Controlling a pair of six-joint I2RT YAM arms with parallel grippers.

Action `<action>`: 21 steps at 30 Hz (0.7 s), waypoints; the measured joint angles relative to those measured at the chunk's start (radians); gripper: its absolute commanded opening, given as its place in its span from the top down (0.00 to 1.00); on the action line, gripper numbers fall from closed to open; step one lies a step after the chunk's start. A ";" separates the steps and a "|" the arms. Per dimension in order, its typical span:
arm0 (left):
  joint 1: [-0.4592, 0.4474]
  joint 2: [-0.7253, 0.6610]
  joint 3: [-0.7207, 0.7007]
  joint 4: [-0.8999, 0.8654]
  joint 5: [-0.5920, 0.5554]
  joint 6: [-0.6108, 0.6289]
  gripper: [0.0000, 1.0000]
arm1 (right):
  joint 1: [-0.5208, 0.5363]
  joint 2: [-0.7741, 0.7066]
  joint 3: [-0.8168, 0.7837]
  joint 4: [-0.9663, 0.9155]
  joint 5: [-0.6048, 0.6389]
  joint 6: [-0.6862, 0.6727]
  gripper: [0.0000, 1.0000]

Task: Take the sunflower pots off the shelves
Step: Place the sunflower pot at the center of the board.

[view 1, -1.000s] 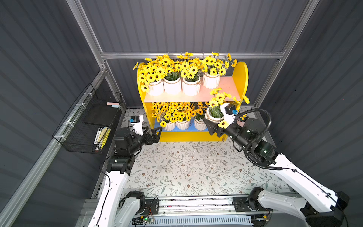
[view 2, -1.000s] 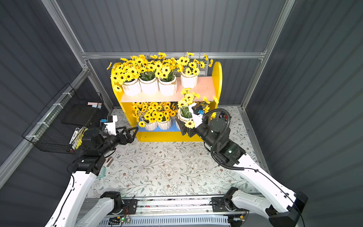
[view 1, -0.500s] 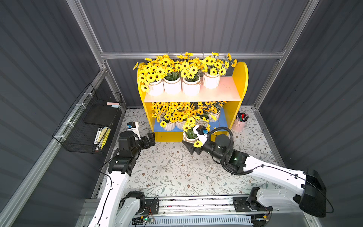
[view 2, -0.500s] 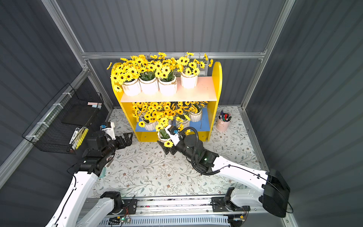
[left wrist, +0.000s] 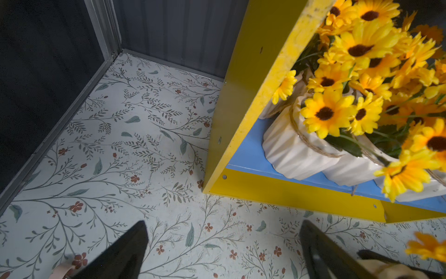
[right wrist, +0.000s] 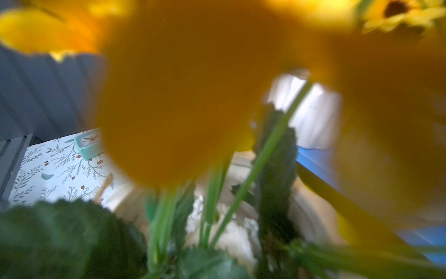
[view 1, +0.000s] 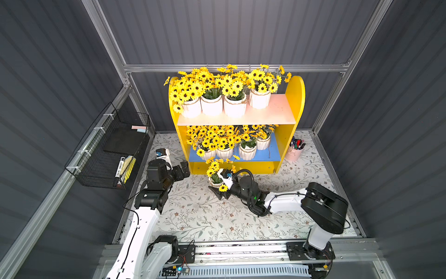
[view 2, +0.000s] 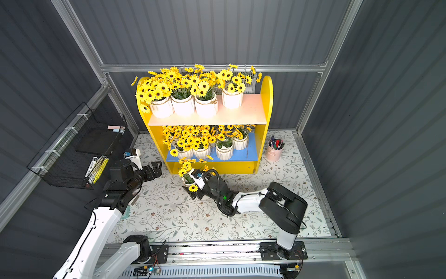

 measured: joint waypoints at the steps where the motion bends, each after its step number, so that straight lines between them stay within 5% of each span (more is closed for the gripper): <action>1: 0.000 0.000 0.000 0.004 0.000 0.002 0.01 | 0.001 0.026 0.002 0.024 -0.006 -0.002 1.00; 21: 0.000 -0.003 -0.037 0.043 0.020 0.008 0.01 | 0.005 0.389 0.111 0.276 -0.014 -0.041 1.00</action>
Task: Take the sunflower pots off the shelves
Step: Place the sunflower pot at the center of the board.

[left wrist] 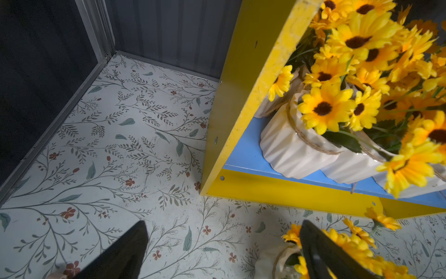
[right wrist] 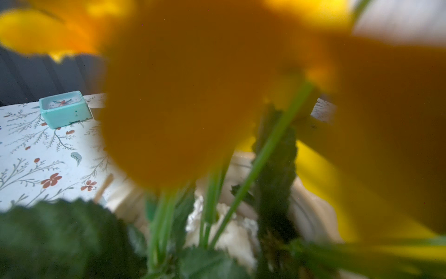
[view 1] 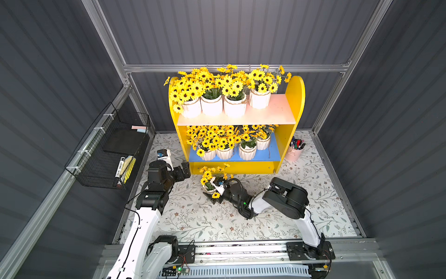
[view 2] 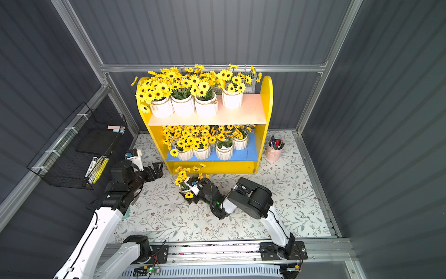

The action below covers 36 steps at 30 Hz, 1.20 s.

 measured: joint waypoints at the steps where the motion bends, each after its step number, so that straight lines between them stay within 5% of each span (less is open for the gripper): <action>1: 0.000 0.000 0.000 0.000 0.002 0.000 0.01 | 0.000 0.010 0.006 0.000 0.000 -0.001 1.00; 22: 0.000 -0.002 -0.002 0.008 0.025 0.000 0.01 | -0.017 0.199 0.260 -0.038 -0.154 0.051 0.95; 24: 0.001 -0.003 -0.002 0.009 0.025 0.000 0.01 | -0.017 0.206 0.289 -0.069 -0.178 0.064 0.77; 27: 0.001 -0.003 -0.002 0.015 0.025 0.000 0.01 | -0.017 0.208 0.325 -0.125 -0.213 0.069 0.12; 28: 0.001 -0.003 -0.002 0.018 0.025 0.000 0.01 | -0.017 0.207 0.332 -0.139 -0.218 0.070 0.01; 36: 0.001 -0.011 -0.003 0.020 0.025 0.000 0.01 | -0.015 0.141 0.282 -0.246 -0.215 0.065 0.01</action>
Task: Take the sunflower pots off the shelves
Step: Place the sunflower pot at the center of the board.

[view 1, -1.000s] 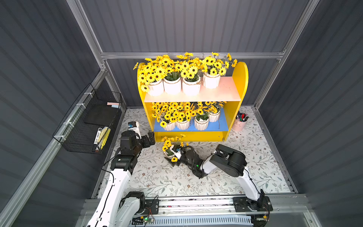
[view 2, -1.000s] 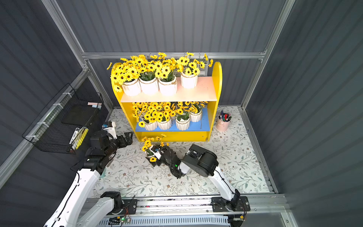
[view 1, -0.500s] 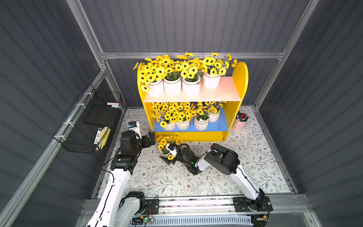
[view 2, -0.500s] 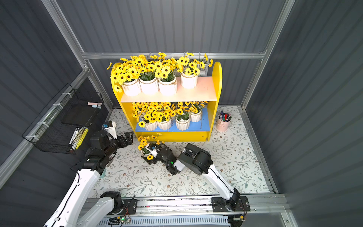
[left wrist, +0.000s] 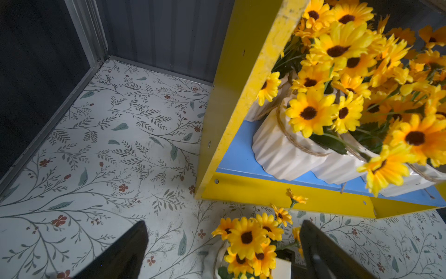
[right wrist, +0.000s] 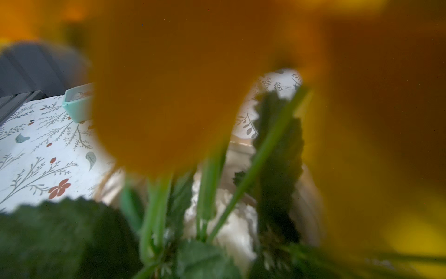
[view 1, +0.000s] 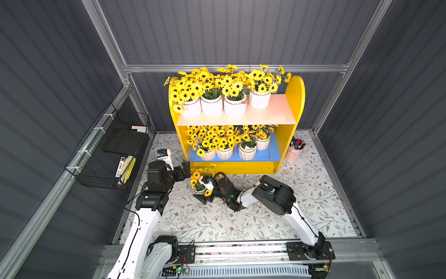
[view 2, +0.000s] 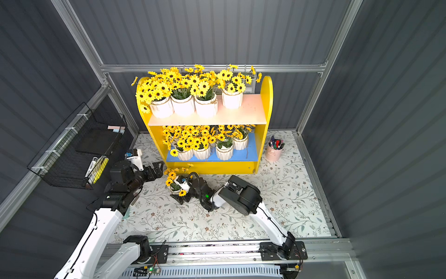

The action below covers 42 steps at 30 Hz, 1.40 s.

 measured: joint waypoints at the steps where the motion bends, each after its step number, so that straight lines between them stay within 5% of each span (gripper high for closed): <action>1: 0.000 -0.002 0.000 0.002 0.000 0.000 0.01 | 0.000 -0.019 -0.018 -0.017 0.004 -0.003 0.01; 20: 0.001 -0.021 0.000 0.003 0.021 0.000 0.00 | -0.004 -0.194 -0.169 -0.120 -0.012 -0.069 0.01; 42: 0.001 -0.021 0.000 0.003 0.043 0.000 0.01 | -0.071 -0.359 -0.083 -0.676 -0.190 -0.166 0.01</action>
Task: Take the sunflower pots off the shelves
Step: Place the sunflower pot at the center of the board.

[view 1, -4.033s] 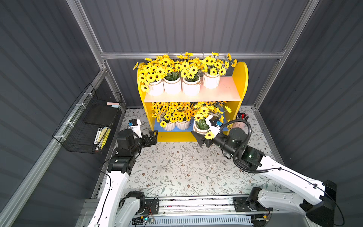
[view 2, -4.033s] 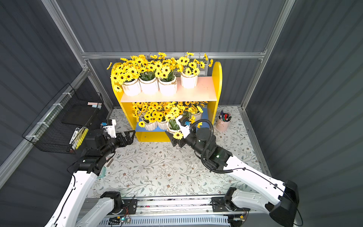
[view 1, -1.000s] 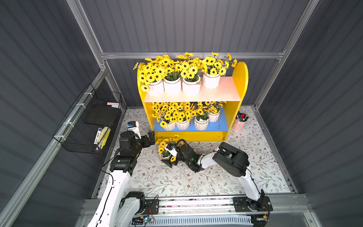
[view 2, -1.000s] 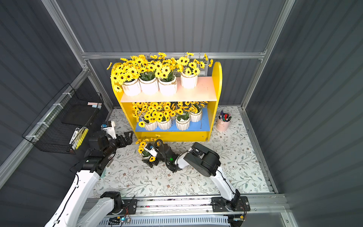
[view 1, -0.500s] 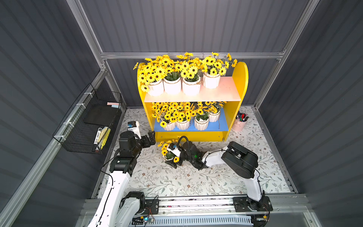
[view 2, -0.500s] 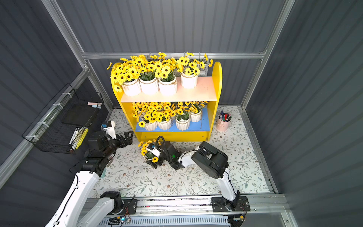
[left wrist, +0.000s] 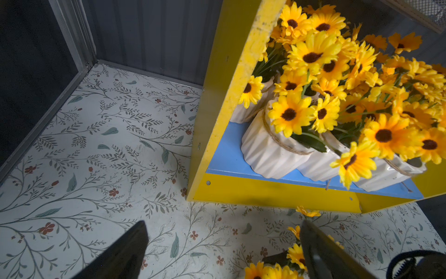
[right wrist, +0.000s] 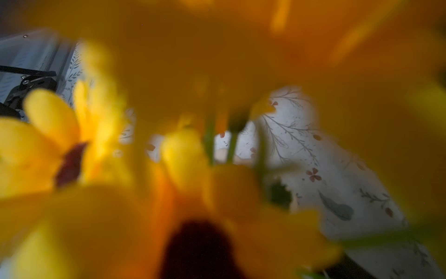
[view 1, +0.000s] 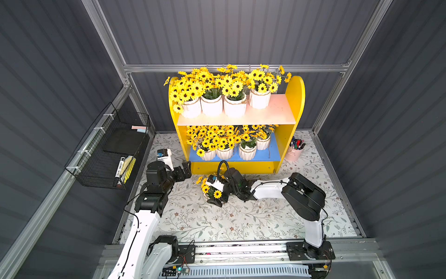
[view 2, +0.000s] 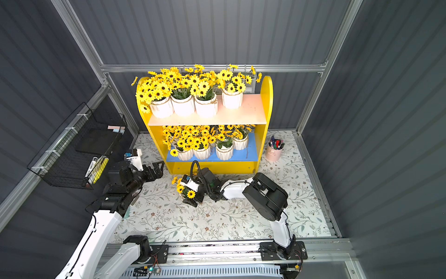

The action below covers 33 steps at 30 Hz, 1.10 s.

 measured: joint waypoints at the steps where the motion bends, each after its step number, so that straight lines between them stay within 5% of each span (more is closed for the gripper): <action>1: 0.000 0.000 0.000 0.000 0.001 0.000 0.01 | 0.001 -0.006 -0.004 0.000 0.005 -0.003 0.01; 11: 0.000 -0.002 -0.006 0.000 0.005 -0.016 0.00 | 0.050 0.085 -0.109 0.410 0.141 -0.014 0.01; 22: -0.030 -0.148 -0.188 -0.078 -0.018 -0.196 0.01 | 0.055 0.077 -0.216 0.581 0.193 -0.002 0.01; 29: -0.321 -0.085 -0.277 -0.083 -0.107 -0.256 0.01 | 0.049 0.110 -0.193 0.637 0.191 0.039 0.01; 33: -0.408 -0.054 -0.333 -0.069 -0.146 -0.286 0.02 | 0.049 0.122 -0.187 0.663 0.189 0.046 0.01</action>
